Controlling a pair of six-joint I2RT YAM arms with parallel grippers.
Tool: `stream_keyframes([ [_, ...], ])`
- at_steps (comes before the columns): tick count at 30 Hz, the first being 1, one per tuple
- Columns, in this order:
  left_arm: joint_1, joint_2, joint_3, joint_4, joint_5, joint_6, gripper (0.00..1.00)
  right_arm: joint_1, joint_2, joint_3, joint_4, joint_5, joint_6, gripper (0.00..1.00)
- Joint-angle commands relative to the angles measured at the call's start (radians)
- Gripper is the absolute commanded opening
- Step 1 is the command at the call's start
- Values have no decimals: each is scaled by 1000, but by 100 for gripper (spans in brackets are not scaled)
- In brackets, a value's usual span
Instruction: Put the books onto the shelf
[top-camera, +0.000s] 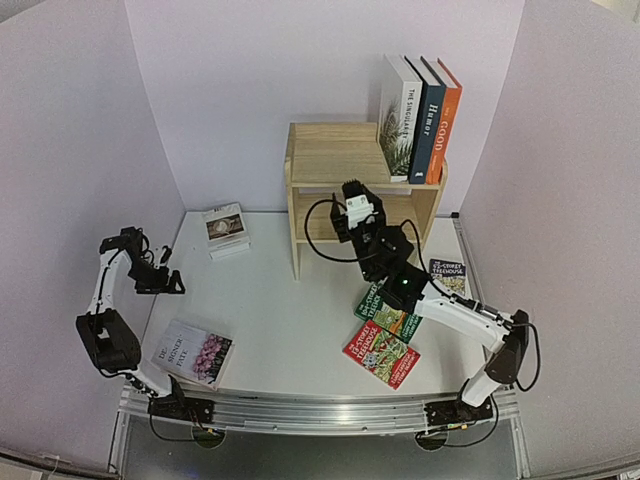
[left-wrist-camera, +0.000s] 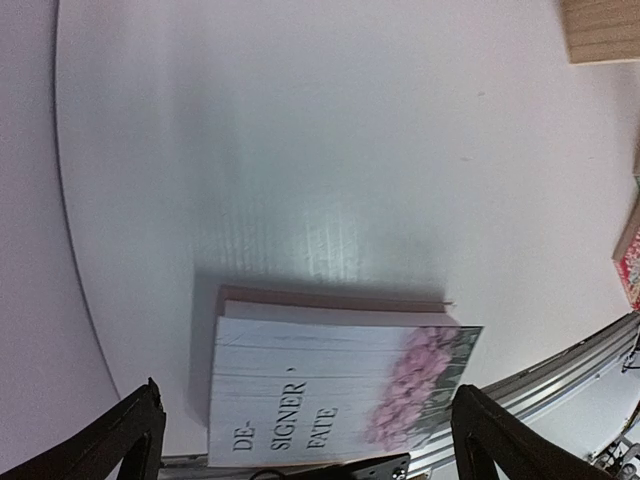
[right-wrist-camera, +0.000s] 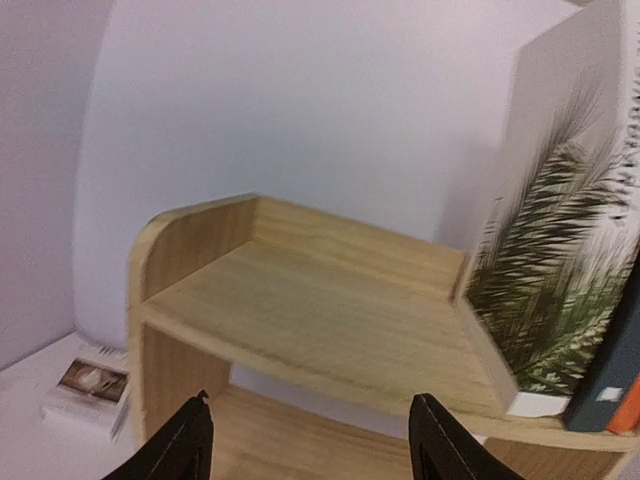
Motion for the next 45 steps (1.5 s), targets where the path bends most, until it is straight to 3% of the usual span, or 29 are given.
stream_keyframes([
  [1, 84, 53, -54, -76, -140, 100, 100, 7, -23, 8, -485, -386, 332, 66],
  [8, 94, 63, -247, -1, -168, 208, 100, 12, 73, -48, -549, -577, 575, 67],
  [15, 108, 134, -364, 114, -198, 238, 100, 43, 185, -32, -553, -667, 648, 67],
  [20, 106, 168, -364, 98, -70, 266, 98, 59, 235, -16, -556, -708, 673, 66],
  [22, 95, 166, -371, 71, -17, 275, 88, 63, 249, -15, -557, -708, 682, 66],
  [27, 7, 134, -456, 86, -19, 301, 45, 70, 279, -9, -556, -708, 720, 66],
  [31, -33, 179, -464, 77, 32, 281, 2, 83, 321, 13, -556, -726, 727, 66],
  [38, -69, 207, -317, 22, 157, 215, 0, 142, 402, 72, -560, -724, 700, 66],
  [45, -70, 360, -57, -114, 335, 77, 0, 312, 537, 221, -565, -529, 396, 68],
])
